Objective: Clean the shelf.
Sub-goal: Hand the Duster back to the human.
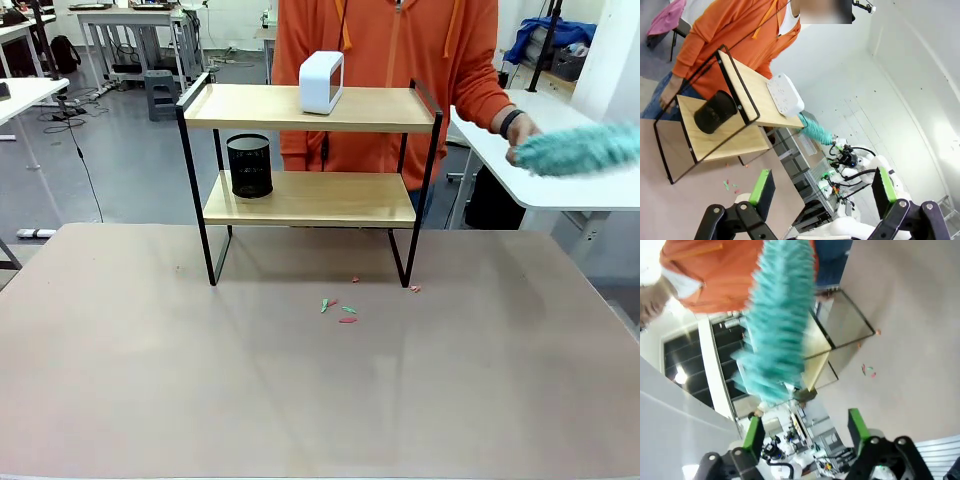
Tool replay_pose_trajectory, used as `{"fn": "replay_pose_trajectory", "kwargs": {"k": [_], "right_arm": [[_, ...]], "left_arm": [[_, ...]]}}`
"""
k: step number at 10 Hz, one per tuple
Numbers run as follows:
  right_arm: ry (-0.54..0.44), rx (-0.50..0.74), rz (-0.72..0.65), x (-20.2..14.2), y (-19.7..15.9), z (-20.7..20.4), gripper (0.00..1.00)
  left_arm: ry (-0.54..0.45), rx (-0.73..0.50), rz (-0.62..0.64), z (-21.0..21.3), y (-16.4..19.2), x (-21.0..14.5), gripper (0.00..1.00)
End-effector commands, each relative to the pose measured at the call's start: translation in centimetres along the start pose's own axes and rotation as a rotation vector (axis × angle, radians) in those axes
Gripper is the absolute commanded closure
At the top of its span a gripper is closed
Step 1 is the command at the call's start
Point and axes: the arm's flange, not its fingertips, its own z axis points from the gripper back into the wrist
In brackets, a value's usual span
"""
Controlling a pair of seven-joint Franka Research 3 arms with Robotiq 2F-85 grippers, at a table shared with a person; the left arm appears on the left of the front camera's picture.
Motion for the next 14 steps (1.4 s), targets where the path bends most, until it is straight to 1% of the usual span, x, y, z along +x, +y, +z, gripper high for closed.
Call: {"fn": "replay_pose_trajectory", "kwargs": {"k": [1,2,3,4,5,6,7,8,9,14], "right_arm": [[0.099,0.022,0.076,-2.2,0.4,-3.1,0.00],[0.169,0.050,0.108,-3.8,0.8,-5.5,0.00],[0.257,0.075,0.128,-5.8,1.0,-8.2,0.00],[0.333,0.098,0.138,-7.9,1.1,-10.7,0.00],[0.401,0.112,0.157,-10.6,1.2,-13.2,0.00],[0.478,0.132,0.153,-12.2,1.2,-14.6,0.00],[0.545,0.133,0.139,-14.1,1.0,-16.0,0.00],[0.574,0.078,0.131,-14.7,0.8,-16.3,0.00],[0.491,0.101,0.149,-11.8,4.9,-15.5,0.00],[0.491,0.101,0.149,-11.8,4.9,-15.5,0.00]], "left_arm": [[0.153,-0.078,0.159,-1.8,-1.1,-2.8,0.00],[0.259,-0.073,0.222,-3.9,-0.5,-5.3,0.00],[0.354,-0.057,0.237,-5.6,-0.2,-7.5,0.00],[0.445,-0.004,0.217,-7.2,0.1,-9.5,0.00],[0.511,0.029,0.239,-8.1,0.5,-11.1,0.00],[0.538,0.049,0.266,-8.7,1.2,-12.4,0.00],[0.517,0.090,0.310,-9.0,2.7,-12.9,0.00],[0.508,0.012,0.258,-9.5,1.4,-10.1,0.00],[0.508,0.012,0.258,-9.5,1.4,-10.1,0.00],[0.508,0.012,0.258,-9.5,1.4,-10.1,0.00]]}}
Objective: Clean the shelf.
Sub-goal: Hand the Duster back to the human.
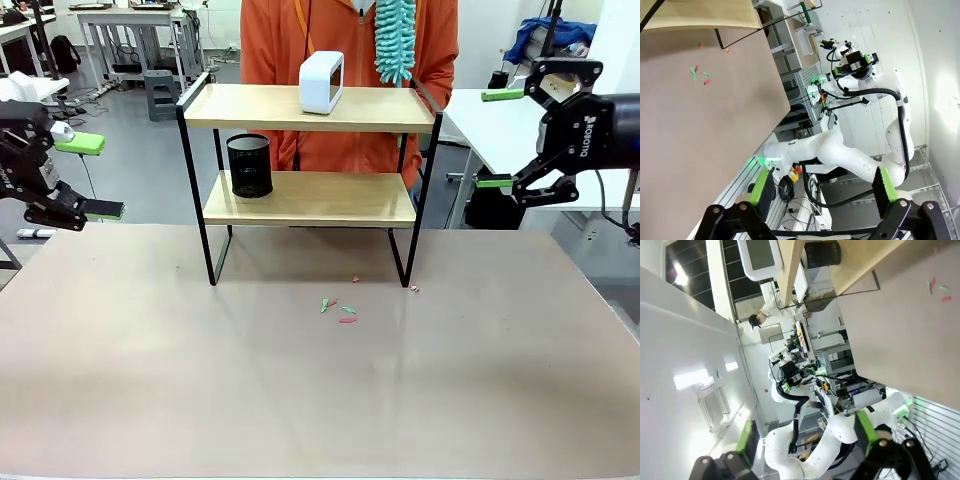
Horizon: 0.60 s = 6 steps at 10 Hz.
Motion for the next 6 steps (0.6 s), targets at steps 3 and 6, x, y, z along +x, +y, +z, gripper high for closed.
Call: {"fn": "replay_pose_trajectory", "kwargs": {"k": [3,6], "right_arm": [[-0.002,-0.004,0.007,-0.11,0.09,0.03,0.00],[-0.002,-0.004,0.007,-0.11,0.09,0.03,0.00]], "left_arm": [[-0.004,-0.018,-0.008,-0.06,-0.26,-0.06,0.00],[-0.004,-0.018,-0.008,-0.06,-0.26,-0.06,0.00]]}}
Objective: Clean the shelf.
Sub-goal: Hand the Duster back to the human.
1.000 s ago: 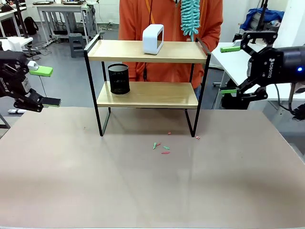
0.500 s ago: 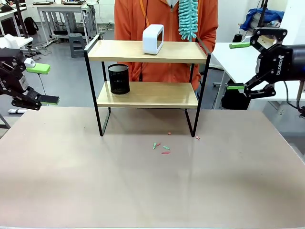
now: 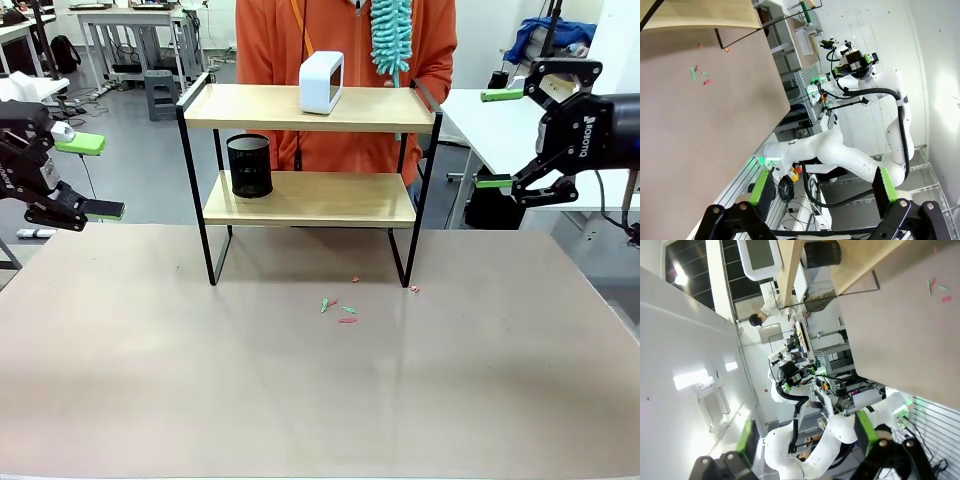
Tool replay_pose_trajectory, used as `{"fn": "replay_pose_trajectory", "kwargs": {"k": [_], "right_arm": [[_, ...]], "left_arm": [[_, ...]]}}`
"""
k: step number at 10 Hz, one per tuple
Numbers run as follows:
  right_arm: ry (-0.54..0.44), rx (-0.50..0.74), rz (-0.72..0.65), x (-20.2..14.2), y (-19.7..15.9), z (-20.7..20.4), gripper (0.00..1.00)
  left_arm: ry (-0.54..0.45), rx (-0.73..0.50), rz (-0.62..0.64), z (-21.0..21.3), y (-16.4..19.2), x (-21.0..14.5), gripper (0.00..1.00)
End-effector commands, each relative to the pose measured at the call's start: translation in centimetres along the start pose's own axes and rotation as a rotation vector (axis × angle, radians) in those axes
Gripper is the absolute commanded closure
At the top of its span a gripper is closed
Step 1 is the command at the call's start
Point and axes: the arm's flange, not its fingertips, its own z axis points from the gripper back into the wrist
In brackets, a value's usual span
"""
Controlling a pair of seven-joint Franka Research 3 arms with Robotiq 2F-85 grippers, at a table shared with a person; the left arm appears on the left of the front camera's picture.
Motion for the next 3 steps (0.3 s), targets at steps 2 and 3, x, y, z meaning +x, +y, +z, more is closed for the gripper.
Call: {"fn": "replay_pose_trajectory", "kwargs": {"k": [2,3], "right_arm": [[-0.002,-0.002,0.006,-0.10,0.10,0.08,0.00],[-0.002,-0.002,0.006,-0.10,0.10,0.08,0.00]], "left_arm": [[-0.005,-0.018,-0.007,-0.02,-0.25,-0.06,0.00],[-0.005,-0.018,-0.007,-0.02,-0.25,-0.06,0.00]]}}
